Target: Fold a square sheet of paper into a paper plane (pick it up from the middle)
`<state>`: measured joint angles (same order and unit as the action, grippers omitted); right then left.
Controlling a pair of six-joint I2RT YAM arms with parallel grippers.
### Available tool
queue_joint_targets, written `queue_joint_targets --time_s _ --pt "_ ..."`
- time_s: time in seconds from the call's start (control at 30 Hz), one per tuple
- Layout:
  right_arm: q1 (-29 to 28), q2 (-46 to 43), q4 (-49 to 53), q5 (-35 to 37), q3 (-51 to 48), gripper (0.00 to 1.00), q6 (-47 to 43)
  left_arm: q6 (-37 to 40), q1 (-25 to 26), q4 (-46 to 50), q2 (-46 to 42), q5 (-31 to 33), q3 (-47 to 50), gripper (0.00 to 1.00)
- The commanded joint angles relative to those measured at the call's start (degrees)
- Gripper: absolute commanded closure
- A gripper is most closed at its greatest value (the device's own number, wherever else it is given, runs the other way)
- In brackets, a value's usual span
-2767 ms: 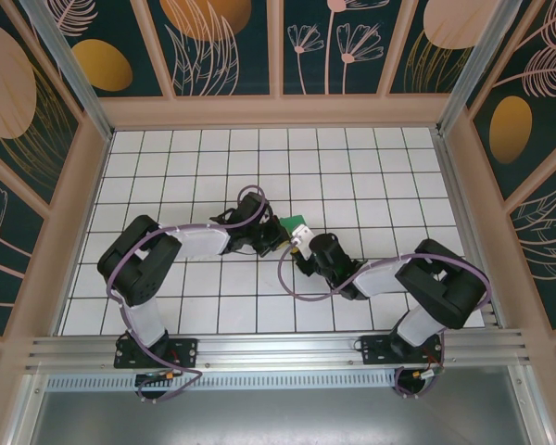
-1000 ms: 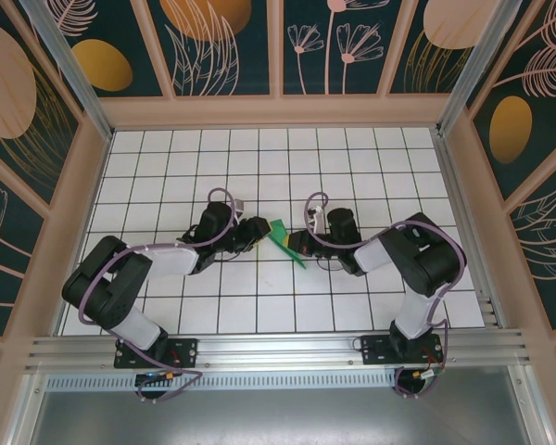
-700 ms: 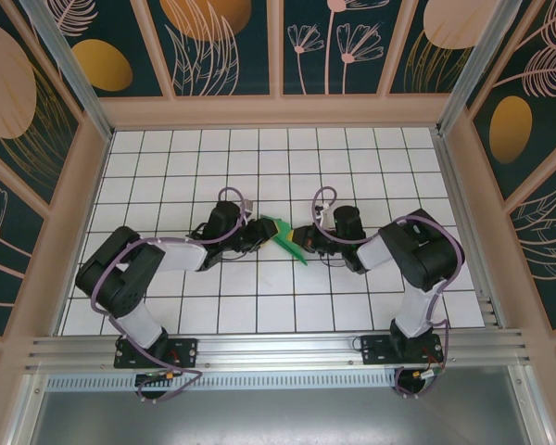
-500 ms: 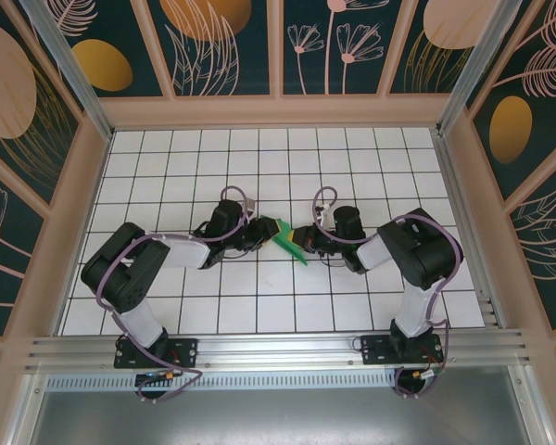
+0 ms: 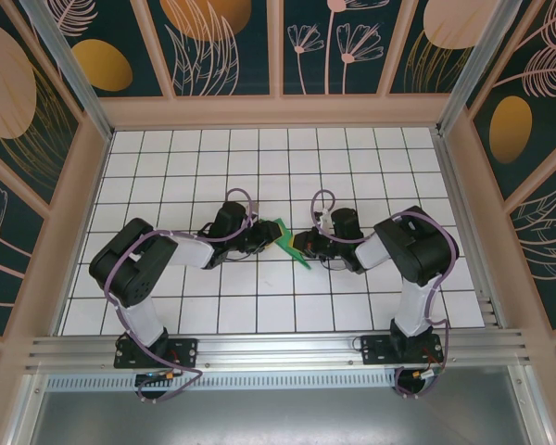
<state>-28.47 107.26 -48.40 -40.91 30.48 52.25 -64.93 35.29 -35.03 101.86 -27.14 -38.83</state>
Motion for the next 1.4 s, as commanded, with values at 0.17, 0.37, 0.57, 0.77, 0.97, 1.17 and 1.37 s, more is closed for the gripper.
queue_joint_targets --time_s 0.17,0.37,0.57,0.77,0.97,1.17,1.37 --pt "0.1 0.8 2.8 -2.4 2.0 1.0 -3.1 0.9 0.6 -3.2 2.2 -1.9 -1.9 0.65" --pt "0.1 0.3 5.5 -2.5 2.8 1.0 -5.1 1.2 0.7 -1.4 3.6 -1.0 -3.0 0.68" --pt "0.1 0.3 5.9 -2.2 2.9 1.0 -5.5 2.5 0.8 0.1 5.2 1.3 -3.4 0.72" --pt "0.1 0.3 6.2 -2.1 2.9 1.0 -5.4 3.2 0.8 0.8 5.9 1.6 -3.9 0.74" --pt "0.1 -1.4 9.3 -1.2 3.3 0.95 -7.6 3.6 0.8 3.1 7.4 2.3 -4.8 0.76" --pt "0.1 -5.2 11.3 -1.6 1.8 0.84 -12.8 4.3 0.8 4.0 7.9 3.1 -4.8 0.78" --pt "0.2 -7.7 15.7 -0.8 1.4 0.73 -18.8 4.5 0.8 5.0 8.1 3.4 -5.1 0.79"
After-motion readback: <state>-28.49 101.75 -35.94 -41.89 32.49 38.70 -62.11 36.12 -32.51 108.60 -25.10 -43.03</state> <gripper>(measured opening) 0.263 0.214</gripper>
